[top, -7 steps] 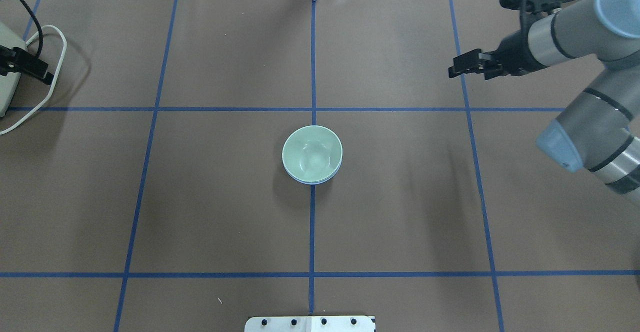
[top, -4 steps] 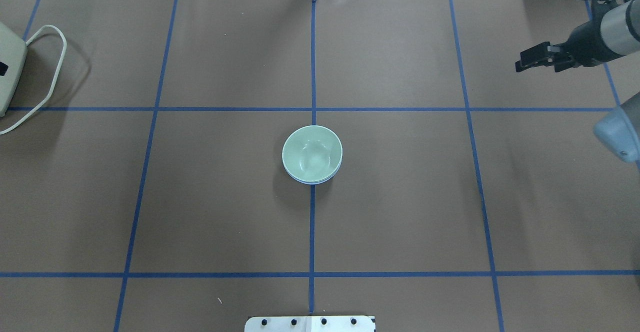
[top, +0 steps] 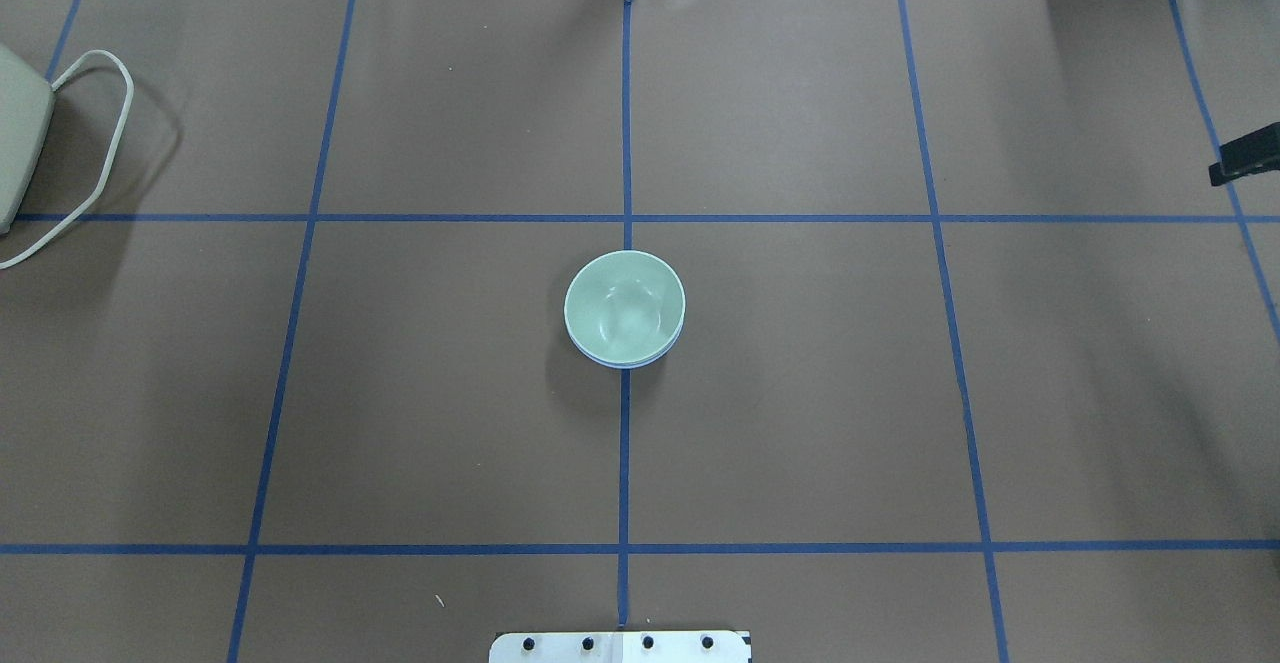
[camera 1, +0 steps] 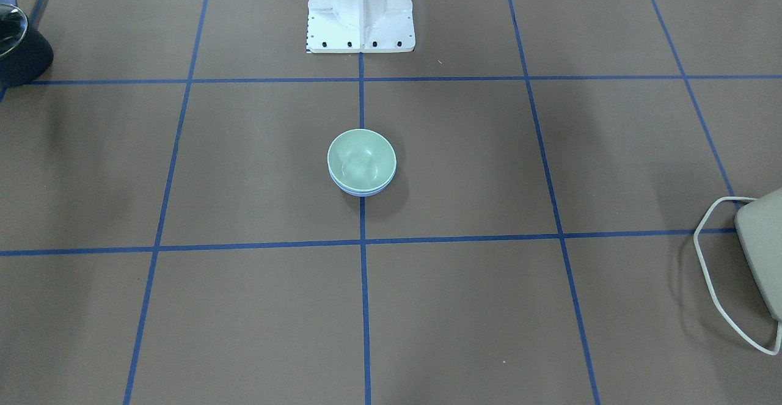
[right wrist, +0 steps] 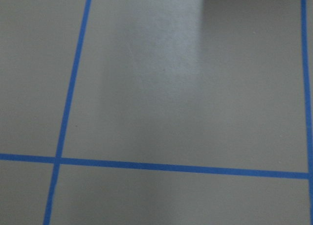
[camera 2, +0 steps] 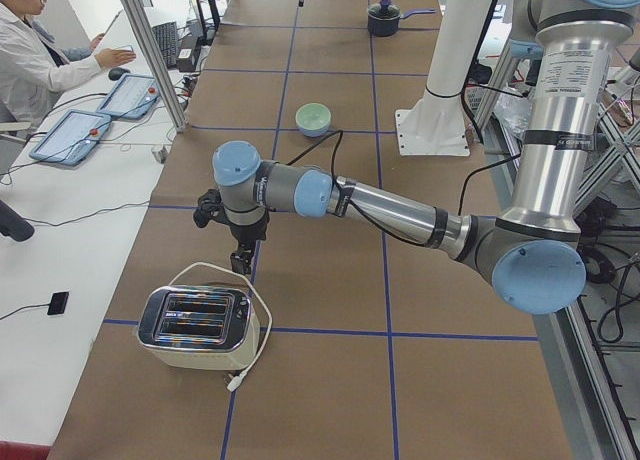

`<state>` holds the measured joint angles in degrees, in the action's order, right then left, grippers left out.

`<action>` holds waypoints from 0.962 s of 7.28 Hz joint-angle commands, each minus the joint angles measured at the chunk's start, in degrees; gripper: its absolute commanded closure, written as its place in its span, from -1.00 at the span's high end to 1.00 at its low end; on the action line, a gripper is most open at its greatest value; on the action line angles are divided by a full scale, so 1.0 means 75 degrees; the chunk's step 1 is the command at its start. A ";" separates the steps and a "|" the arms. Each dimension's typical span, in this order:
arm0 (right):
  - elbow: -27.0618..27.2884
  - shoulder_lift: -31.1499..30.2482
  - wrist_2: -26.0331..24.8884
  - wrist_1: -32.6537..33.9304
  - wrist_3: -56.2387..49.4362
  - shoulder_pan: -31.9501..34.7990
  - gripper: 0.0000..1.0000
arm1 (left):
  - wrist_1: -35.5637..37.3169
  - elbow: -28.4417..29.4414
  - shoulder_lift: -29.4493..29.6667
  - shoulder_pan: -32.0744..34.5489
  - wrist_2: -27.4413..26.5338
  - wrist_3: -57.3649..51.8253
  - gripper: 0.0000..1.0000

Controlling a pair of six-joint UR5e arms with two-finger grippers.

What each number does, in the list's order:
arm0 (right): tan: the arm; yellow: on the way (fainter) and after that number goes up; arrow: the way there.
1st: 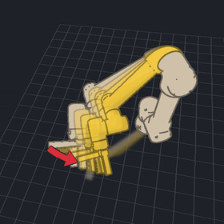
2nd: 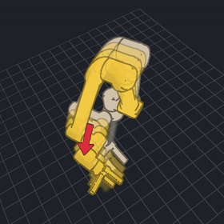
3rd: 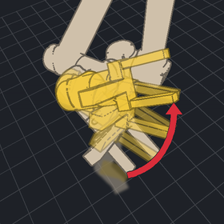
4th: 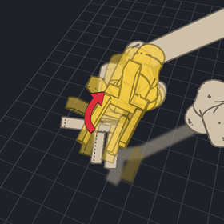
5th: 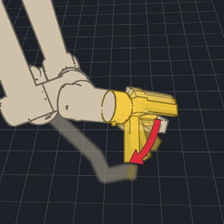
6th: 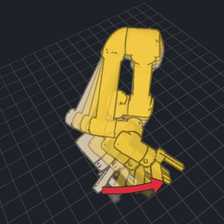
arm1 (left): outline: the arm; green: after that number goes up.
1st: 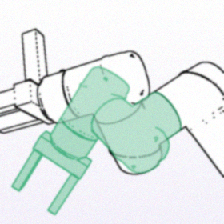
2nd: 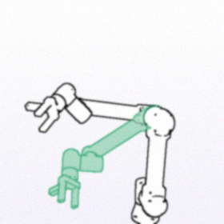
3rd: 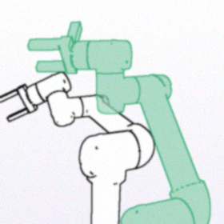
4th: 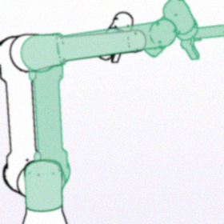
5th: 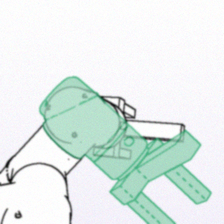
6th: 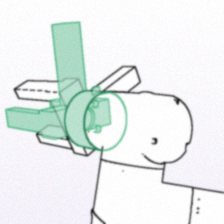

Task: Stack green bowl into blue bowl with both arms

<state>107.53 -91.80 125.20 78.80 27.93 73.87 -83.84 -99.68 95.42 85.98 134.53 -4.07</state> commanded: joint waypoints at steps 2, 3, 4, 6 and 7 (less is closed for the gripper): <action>-0.0308 -0.0498 0.0861 0.0086 -0.0654 0.0964 1.00 | -0.0048 0.0514 -0.0441 0.0382 0.0039 -0.0544 1.00; -0.0739 -0.0429 0.0897 0.0435 -0.0654 0.1292 1.00 | 0.0010 0.0702 -0.0441 0.0419 0.0040 -0.0883 1.00; -0.0825 -0.0463 0.0932 0.0612 -0.0654 0.1562 1.00 | 0.0033 0.0716 -0.0487 0.0419 0.0040 -0.0886 1.00; -0.0825 -0.0627 0.0851 0.0544 -0.0643 0.1659 1.00 | 0.0045 0.0681 -0.0581 0.0419 0.0237 -0.0852 1.00; -0.0837 -0.0615 0.0827 0.0509 -0.0654 0.1659 1.00 | 0.0045 0.0681 -0.0628 0.0419 0.0413 -0.0828 1.00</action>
<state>101.41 -96.29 131.69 82.86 23.07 86.12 -83.52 -94.53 91.13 89.11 136.17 -10.47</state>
